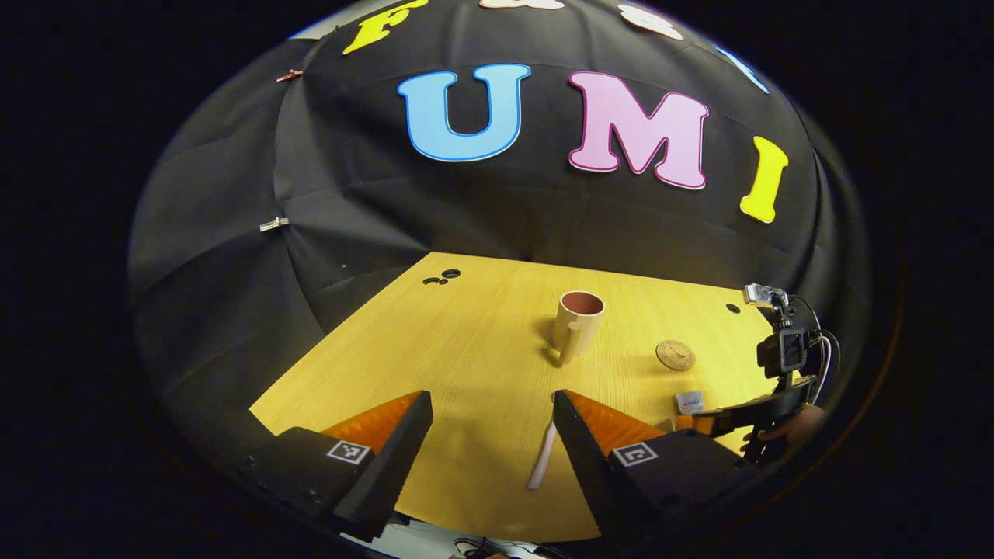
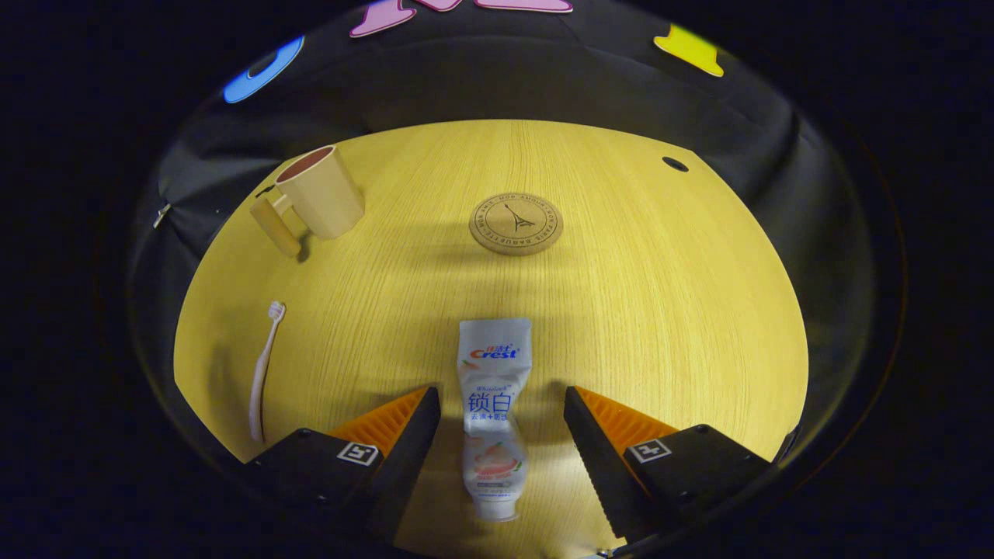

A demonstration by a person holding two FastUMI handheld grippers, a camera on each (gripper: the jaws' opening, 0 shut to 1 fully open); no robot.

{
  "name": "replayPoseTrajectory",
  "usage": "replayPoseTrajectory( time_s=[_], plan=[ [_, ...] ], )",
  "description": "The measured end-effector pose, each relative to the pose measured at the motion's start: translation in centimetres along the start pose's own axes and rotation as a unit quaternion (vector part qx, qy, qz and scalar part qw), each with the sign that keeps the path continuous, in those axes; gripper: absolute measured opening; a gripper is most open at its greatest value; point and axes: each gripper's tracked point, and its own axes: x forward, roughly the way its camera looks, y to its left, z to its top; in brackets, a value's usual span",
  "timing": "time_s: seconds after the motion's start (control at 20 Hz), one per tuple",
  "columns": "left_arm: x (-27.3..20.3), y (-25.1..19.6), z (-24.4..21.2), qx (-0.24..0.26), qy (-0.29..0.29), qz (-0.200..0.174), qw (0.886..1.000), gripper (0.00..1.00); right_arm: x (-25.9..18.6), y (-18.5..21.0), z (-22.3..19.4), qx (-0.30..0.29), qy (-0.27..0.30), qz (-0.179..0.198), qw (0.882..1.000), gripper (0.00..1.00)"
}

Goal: Put the toothbrush and toothpaste on the desktop into the cup, then pick up the cup and place it on the coaster on the desktop.

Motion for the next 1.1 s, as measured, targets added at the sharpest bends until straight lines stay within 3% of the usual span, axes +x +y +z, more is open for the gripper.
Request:
replayPoseTrajectory(
  time_s=[0.45, 0.5, 0.55, 0.6, 0.75, 0.8, 0.85, 0.95, 1.1],
  plan=[
    [0.6, -0.2, 0.0, 0.008, 0.003, -0.014, 1.0, 0.97, 0.2, -0.4, -0.8, 0.01, 0.019, -0.015, 1.0, 0.94],
    [0.5, -0.2, 0.1, 0.008, 0.002, -0.016, 1.0, 0.97, 0.1, -0.4, -1.0, 0.016, 0.023, -0.018, 0.999, 0.78],
    [0.4, -0.1, 0.0, 0.007, 0.002, -0.017, 1.0, 0.97, 0.0, -0.5, -0.9, 0.022, 0.025, -0.02, 0.999, 0.74],
    [0.5, -0.1, -0.2, 0.006, 0.002, -0.018, 1.0, 1.0, 0.2, -0.5, -1.0, 0.025, 0.03, -0.021, 0.999, 0.62],
    [0.4, 0.0, -0.5, 0.004, 0.002, -0.021, 1.0, 0.98, 0.4, -0.5, -0.9, 0.019, 0.043, -0.019, 0.999, 0.54],
    [0.4, 0.0, -0.4, 0.004, 0.002, -0.022, 1.0, 0.97, 0.3, -0.4, -1.1, 0.019, 0.045, -0.021, 0.999, 0.43],
    [0.4, 0.0, -0.7, 0.003, 0.003, -0.023, 1.0, 0.97, 0.2, -0.3, -0.9, 0.02, 0.044, -0.02, 0.999, 0.38],
    [0.6, 0.0, -0.9, 0.003, 0.004, -0.025, 1.0, 0.97, 0.3, -0.3, -0.8, 0.01, 0.043, -0.014, 0.999, 0.39],
    [1.0, -0.1, -1.0, 0.009, 0.005, -0.031, 0.999, 0.97, 0.0, -0.1, -1.1, -0.003, 0.048, 0.006, 0.999, 0.31]
  ],
)
